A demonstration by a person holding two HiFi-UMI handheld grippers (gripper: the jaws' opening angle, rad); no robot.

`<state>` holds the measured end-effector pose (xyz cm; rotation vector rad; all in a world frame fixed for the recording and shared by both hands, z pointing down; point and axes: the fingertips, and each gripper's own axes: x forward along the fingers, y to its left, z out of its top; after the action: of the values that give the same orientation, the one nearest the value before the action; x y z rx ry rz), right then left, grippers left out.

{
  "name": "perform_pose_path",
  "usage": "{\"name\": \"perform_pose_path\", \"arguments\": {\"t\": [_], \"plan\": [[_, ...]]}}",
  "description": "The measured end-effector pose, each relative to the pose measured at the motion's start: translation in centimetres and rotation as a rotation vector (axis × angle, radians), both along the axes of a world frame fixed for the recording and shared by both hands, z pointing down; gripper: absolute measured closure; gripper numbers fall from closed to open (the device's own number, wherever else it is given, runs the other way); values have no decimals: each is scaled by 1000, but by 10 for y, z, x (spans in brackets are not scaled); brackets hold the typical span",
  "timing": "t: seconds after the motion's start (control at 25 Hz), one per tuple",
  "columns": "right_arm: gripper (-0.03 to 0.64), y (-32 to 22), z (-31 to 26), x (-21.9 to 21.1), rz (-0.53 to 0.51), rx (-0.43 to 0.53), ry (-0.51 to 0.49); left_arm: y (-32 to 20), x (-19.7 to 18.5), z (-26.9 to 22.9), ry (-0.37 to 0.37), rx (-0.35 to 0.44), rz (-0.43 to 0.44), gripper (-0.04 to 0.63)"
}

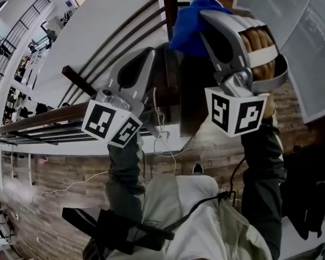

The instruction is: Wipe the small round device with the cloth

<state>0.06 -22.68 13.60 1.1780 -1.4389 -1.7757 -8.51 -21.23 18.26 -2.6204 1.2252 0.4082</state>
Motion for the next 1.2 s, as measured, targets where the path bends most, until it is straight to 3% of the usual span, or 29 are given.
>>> {"name": "perform_pose_path", "arguments": {"t": [0.2,0.44,0.72,0.96,1.2], "plan": [[561,-6,34,10,-50,-266,-137,3,-2,-1,-2,-6,0,594],[561,-3,52,16,-97,-406,-269,8,-5,-3,-5,-4,-4,594],[561,13,13,33,-269,-381,-482,15,-6,-2,-10,-6,-6,594],[561,57,-5,57,-442,-482,-733,27,1,4,1,-16,11,594],[561,84,36,68,-393,-509,-768,47,15,33,13,-73,48,594]]}}
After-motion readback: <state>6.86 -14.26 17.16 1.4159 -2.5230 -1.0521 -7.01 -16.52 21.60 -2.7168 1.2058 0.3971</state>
